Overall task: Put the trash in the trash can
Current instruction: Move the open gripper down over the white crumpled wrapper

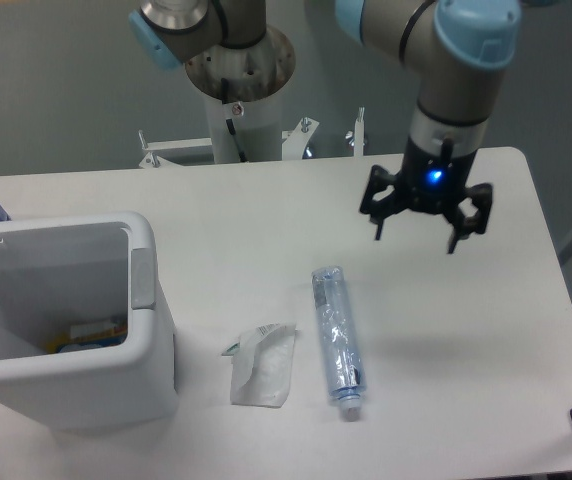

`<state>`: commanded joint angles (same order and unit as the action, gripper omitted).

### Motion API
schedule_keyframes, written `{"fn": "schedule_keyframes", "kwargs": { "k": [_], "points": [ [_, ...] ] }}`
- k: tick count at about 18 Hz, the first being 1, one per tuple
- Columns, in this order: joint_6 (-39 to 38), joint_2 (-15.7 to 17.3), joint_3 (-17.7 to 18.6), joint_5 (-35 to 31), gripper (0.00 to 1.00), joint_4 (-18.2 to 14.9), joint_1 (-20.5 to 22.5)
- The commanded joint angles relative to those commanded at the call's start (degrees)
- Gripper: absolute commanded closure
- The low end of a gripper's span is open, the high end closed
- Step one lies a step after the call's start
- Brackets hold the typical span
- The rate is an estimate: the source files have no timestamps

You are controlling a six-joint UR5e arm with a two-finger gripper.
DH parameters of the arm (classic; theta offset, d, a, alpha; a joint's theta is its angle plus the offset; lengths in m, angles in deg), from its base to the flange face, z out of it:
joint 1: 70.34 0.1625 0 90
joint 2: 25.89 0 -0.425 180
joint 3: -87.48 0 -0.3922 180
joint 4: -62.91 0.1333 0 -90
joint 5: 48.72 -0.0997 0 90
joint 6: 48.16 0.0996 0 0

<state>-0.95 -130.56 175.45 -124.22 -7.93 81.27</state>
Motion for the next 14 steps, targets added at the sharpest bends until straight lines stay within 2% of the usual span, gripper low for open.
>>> {"fn": "schedule_keyframes", "kwargs": {
  "k": [5,6,8,9,14],
  "points": [
    [-2.03,-3.43,1.49,0.62,0.00,3.42,-3.07],
    [-1.95,-3.96,2.89,1.75,0.00,6.21,-3.69],
    [-2.47,-4.14,7.53,5.61,0.00,15.34,-3.87],
    [-2.56,-4.23,9.38,6.85,0.00,18.25,-3.96],
    [-3.09,-7.91,9.41,6.95,0.00,19.34,-7.38]
  ]
}}
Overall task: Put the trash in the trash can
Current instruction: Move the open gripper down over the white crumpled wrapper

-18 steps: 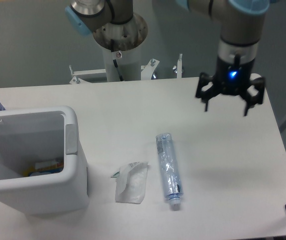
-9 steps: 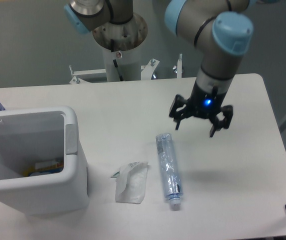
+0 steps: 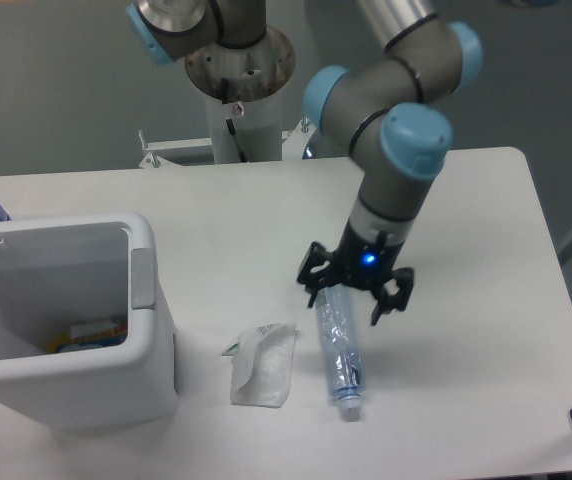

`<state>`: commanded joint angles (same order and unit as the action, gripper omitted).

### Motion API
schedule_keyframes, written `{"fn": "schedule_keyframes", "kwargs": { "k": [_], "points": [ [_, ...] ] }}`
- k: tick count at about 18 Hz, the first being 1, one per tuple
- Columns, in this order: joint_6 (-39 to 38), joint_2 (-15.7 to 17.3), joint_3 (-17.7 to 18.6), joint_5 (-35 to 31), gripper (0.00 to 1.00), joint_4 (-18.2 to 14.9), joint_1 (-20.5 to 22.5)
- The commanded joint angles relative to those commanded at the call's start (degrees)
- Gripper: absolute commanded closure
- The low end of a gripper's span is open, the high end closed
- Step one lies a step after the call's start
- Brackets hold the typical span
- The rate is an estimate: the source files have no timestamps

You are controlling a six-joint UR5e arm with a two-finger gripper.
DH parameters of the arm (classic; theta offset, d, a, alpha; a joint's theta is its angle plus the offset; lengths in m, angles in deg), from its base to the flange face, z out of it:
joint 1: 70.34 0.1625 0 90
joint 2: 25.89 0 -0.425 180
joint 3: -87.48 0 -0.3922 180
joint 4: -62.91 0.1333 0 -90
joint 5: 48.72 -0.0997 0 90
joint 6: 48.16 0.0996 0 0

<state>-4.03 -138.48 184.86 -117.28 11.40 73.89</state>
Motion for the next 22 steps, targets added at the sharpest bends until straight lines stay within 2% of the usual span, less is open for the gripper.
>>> {"fn": "schedule_keyframes", "kwargs": {
  "k": [5,8,17,22],
  "points": [
    [-1.23,-2.11,-0.88,-0.09,0.00,0.79,-3.25],
    [-1.76,-3.69,-1.23,-0.18,0.00,2.37,-4.84],
    [-1.76,-6.24,-1.41,-2.11,0.00,2.90,-7.83],
    [-2.55,-7.56,-1.15,-3.25,0.00,5.27,-9.32]
  ]
}}
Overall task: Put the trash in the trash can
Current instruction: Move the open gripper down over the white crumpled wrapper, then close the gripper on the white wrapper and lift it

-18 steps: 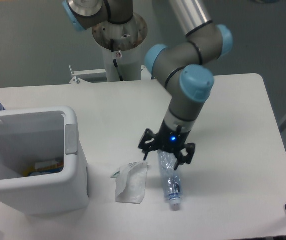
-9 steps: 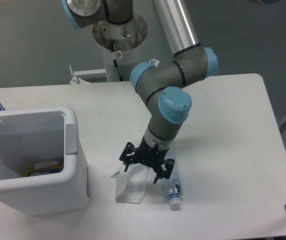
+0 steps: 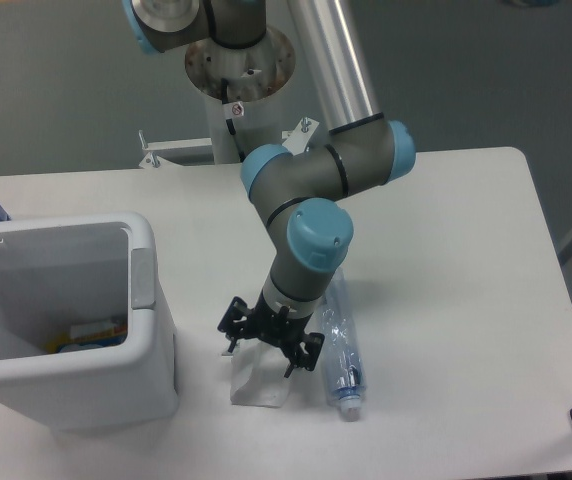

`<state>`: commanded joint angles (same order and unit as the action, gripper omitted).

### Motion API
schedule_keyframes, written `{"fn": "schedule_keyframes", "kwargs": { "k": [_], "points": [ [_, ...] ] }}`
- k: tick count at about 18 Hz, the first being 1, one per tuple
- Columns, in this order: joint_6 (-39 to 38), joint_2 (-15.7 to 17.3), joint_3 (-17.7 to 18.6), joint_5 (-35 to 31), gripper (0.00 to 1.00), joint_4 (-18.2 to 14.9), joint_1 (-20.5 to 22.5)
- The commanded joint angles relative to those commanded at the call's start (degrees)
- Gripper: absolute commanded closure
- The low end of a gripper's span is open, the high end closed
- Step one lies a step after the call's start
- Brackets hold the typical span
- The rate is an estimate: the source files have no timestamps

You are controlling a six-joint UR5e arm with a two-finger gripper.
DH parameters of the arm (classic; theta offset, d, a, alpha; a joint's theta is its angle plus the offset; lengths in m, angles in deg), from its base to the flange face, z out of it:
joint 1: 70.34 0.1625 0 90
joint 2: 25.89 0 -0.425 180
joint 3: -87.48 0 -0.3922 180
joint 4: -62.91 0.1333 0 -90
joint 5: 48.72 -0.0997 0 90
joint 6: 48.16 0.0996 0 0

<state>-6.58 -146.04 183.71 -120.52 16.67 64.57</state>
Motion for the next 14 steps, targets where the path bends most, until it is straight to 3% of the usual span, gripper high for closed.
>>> {"fn": "schedule_keyframes", "kwargs": {
  "k": [2,8,9,10,14],
  "points": [
    [0.00,-0.18,0.26,-0.62,0.01,0.53,-0.35],
    [-2.29,-0.18,0.26,-0.89,0.84,1.85,-0.71],
    [-2.38,-0.18,0.26,-0.89,0.92,1.85,-0.70],
    [-2.46,-0.18,0.26,-0.89,0.99,1.85,-0.70],
    [-4.13,0.00,-0.70,-0.89,1.00,1.85,-0.70]
  ]
}}
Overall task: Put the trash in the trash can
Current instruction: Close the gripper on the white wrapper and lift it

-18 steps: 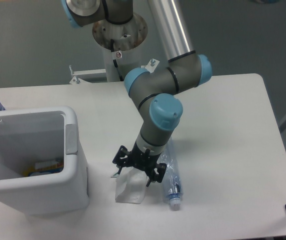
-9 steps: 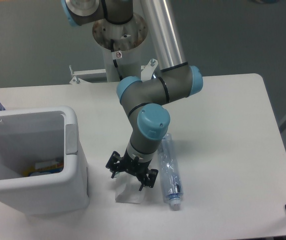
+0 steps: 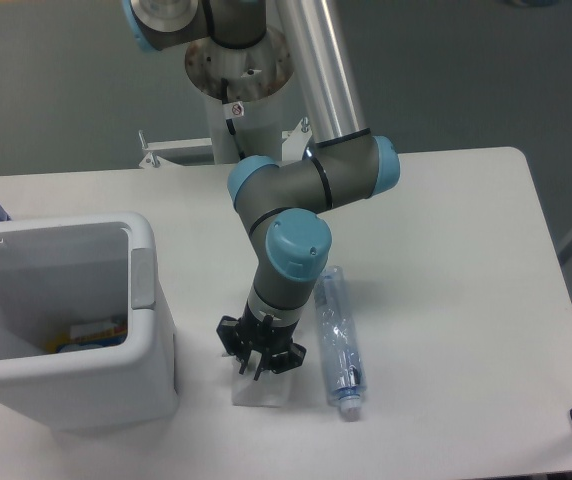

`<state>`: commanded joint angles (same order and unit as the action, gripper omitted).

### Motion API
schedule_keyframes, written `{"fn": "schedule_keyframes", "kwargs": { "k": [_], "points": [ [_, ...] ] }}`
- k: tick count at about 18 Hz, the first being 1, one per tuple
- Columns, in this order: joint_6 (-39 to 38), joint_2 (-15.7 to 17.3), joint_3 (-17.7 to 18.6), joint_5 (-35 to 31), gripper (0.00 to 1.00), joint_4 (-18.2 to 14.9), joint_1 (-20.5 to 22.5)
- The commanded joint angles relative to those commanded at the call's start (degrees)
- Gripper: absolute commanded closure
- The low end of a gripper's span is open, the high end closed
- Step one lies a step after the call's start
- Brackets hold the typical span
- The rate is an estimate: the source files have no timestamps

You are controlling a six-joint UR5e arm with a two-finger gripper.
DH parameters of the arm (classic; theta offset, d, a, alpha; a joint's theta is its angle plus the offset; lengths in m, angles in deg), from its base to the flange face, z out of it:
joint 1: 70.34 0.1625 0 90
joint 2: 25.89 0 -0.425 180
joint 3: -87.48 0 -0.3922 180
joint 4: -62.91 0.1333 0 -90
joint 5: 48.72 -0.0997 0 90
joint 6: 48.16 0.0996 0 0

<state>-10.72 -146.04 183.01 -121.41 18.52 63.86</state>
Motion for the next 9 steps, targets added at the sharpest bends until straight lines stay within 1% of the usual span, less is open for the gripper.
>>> {"fn": "schedule_keyframes", "kwargs": {
  "k": [3,6,7,9],
  "points": [
    [-0.09,0.09,-0.53,0.00,1.00,0.09,0.00],
    [-1.05,0.61,-2.37,0.44,1.00,0.00,0.35],
    [-2.80,1.22,-3.16,0.53,1.00,0.00,0.44],
    [-7.10,1.41,-4.83,0.62,1.00,0.00,0.53]
  ]
}}
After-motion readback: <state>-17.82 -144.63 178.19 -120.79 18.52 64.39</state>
